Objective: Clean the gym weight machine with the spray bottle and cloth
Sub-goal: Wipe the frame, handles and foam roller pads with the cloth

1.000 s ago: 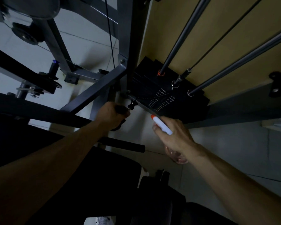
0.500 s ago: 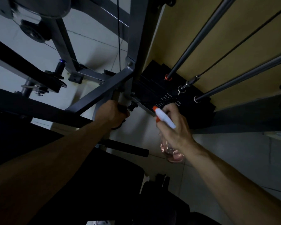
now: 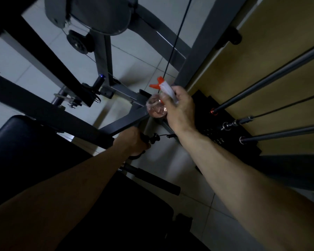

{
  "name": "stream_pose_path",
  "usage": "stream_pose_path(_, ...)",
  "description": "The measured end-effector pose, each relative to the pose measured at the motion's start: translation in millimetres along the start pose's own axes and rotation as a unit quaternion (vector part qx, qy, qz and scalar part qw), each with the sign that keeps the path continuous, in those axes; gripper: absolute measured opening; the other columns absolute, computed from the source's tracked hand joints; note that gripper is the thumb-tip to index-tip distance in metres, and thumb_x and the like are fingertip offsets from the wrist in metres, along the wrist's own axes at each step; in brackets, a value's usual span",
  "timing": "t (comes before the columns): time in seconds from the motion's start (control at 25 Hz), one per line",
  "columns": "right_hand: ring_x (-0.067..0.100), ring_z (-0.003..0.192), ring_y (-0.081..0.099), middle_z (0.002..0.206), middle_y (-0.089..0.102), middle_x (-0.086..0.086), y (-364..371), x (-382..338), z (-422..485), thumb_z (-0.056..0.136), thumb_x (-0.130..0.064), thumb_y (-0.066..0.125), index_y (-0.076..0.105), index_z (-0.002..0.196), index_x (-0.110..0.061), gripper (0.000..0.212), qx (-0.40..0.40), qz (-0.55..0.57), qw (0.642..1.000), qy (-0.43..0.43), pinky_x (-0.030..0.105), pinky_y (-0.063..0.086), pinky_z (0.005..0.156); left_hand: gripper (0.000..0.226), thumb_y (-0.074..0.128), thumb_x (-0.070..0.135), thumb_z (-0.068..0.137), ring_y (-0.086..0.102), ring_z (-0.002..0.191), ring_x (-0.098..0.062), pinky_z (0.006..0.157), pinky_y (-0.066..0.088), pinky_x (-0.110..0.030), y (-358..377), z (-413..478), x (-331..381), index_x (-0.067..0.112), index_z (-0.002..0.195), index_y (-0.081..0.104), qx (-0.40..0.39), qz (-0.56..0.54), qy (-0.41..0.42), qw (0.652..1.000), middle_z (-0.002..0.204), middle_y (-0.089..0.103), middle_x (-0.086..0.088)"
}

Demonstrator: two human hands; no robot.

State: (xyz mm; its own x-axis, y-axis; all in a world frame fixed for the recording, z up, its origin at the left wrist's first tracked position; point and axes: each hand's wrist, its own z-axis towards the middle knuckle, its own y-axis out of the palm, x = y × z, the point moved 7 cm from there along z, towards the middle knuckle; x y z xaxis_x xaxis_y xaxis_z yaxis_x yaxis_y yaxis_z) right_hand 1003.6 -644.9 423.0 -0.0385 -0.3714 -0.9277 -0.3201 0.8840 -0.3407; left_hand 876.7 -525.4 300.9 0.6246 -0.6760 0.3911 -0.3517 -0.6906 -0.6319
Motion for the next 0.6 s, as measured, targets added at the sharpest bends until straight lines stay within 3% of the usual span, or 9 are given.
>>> stream_pose_path(0.08, 0.005, 0.08, 0.066, 0.094, 0.064, 0.001, 17.6, -6.9, 9.5, 0.097, -0.023, 0.069, 0.062, 0.098, -0.018, 0.009, 0.002, -0.058, 0.998, -0.033, 0.026, 0.06, 0.064, 0.033, 0.073, 0.052, 0.082, 0.059, 0.061, -0.009, 0.052, 0.039, -0.026, -1.1, 5.1, -3.0, 0.021, 0.073, 0.068, -0.005, -0.006, -0.001, 1.0, 0.067, 0.064, 0.007)
stream_pose_path(0.2, 0.0, 0.074, 0.064, 0.087, 0.062, -0.009, 29.5, -16.7, 17.9, 0.095, -0.025, 0.073, 0.061, 0.097, -0.017, 0.015, 0.012, -0.088, 0.995, -0.048, 0.015, 0.053, 0.063, 0.031, 0.073, 0.052, 0.081, 0.063, 0.067, -0.011, 0.057, 0.043, -0.028, -1.2, 8.8, -3.4, 0.021, 0.084, 0.072, -0.012, -0.015, 0.002, 1.0, 0.074, 0.067, 0.006)
stream_pose_path(0.32, 0.004, 0.078, 0.067, 0.088, 0.062, -0.008, 30.6, -17.4, 21.7, 0.094, -0.027, 0.075, 0.061, 0.1, -0.017, 0.018, 0.013, -0.11, 0.993, -0.044, 0.022, 0.06, 0.068, 0.027, 0.075, 0.047, 0.082, 0.062, 0.065, -0.012, 0.057, 0.042, -0.028, 2.4, 8.7, -5.2, 0.021, 0.082, 0.071, -0.008, -0.039, 0.003, 0.999, 0.073, 0.066, 0.004)
stream_pose_path(0.48, 0.011, 0.094, 0.066, 0.105, 0.064, 0.0, 30.6, -7.2, 17.0, 0.091, -0.026, 0.077, 0.062, 0.11, -0.014, 0.027, -0.018, -0.114, 0.993, -0.035, 0.033, 0.063, 0.078, 0.028, 0.08, 0.043, 0.082, 0.063, 0.071, -0.012, 0.055, 0.04, -0.025, 9.0, 8.4, -5.5, 0.017, 0.091, 0.074, -0.011, -0.104, -0.02, 0.994, 0.077, 0.066, 0.004)
stream_pose_path(0.6, 0.009, 0.115, 0.06, 0.132, 0.059, 0.001, 28.8, -3.5, 11.8, 0.089, -0.021, 0.079, 0.053, 0.138, -0.016, 0.056, -0.054, -0.075, 0.996, -0.014, 0.033, 0.061, 0.091, 0.032, 0.083, 0.04, 0.08, 0.068, 0.079, -0.016, 0.067, 0.055, -0.033, 18.1, 8.3, -4.6, 0.011, 0.091, 0.074, -0.035, -0.164, -0.048, 0.985, 0.085, 0.072, -0.001)
